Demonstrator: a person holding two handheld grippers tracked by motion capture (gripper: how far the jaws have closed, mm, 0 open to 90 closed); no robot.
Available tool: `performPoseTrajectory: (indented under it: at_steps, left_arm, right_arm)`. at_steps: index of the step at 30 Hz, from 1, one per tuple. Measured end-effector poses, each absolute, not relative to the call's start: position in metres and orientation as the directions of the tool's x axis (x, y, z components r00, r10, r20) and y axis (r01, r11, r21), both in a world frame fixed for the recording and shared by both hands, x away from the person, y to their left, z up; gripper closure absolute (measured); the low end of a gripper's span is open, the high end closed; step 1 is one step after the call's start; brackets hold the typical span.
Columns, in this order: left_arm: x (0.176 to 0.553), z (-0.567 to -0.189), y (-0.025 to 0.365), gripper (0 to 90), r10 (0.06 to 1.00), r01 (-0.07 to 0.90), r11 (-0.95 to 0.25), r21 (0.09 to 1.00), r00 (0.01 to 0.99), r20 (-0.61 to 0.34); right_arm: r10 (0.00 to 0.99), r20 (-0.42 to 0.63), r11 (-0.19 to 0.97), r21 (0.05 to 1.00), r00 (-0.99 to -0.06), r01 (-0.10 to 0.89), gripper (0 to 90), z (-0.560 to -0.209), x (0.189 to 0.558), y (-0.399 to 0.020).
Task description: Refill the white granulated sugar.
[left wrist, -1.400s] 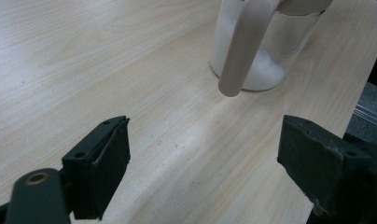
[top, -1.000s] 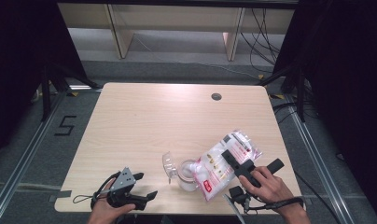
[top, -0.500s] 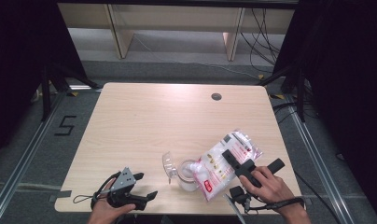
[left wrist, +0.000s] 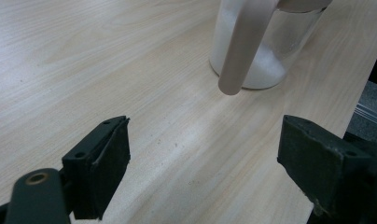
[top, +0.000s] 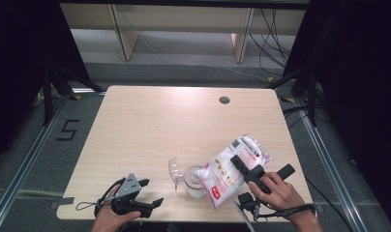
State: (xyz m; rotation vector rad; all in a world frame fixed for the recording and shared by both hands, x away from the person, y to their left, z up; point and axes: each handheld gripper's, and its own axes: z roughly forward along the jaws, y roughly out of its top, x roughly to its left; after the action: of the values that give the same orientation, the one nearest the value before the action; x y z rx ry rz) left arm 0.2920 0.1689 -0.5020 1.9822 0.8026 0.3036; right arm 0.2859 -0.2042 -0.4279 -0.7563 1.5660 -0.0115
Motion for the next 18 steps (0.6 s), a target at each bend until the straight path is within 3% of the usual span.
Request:
performPoseTrajectory:
  at_steps: [18]
  left_arm:
    - [0.2919,-0.5012,0.1696,16.6,0.646,0.416,-0.351,0.839,0.756,-0.105]
  right_arm:
    - [-0.454,-0.89,0.787,-0.422,0.041,-0.45,68.6,-0.4282,0.2861,-0.2055]
